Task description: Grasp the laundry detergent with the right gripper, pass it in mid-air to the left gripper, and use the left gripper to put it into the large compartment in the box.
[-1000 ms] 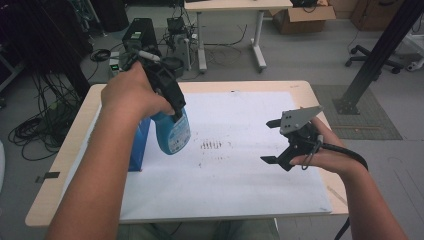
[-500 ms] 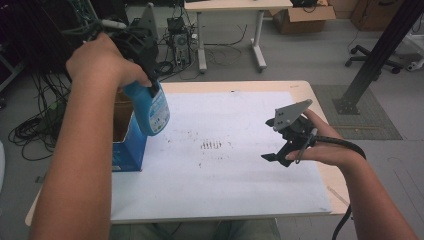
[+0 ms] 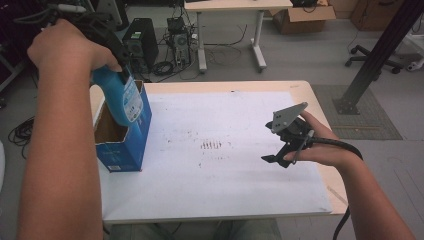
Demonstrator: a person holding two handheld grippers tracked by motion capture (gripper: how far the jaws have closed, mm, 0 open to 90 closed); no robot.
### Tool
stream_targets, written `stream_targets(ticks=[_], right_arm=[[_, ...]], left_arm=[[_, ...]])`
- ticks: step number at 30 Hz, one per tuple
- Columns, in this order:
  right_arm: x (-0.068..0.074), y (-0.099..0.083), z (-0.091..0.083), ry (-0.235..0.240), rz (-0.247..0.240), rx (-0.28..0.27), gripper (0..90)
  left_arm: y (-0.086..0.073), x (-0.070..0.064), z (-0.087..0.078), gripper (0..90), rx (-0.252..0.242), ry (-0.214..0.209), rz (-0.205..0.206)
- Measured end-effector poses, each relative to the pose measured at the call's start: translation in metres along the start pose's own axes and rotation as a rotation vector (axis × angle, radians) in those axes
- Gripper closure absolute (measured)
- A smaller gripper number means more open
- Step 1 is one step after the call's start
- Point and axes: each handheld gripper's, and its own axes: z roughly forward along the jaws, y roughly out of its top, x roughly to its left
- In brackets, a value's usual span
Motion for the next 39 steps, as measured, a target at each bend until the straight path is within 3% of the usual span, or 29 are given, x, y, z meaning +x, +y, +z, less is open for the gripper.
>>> stream_targets(ticks=[7,18,39], right_arm=[[-0.004,-0.001,0.002,0.000,0.008,-0.003,2.3],[-0.005,-0.001,0.006,0.005,0.017,0.007,2.3],[-0.003,0.000,0.012,0.012,0.027,0.008,2.4]], left_arm=[[-0.001,0.018,-0.007,38.6,-0.014,0.006,-0.054],[-0.002,0.039,-0.004,38.6,-0.017,0.014,-0.080],[0.000,0.054,0.031,38.5,-0.009,0.014,-0.113]])
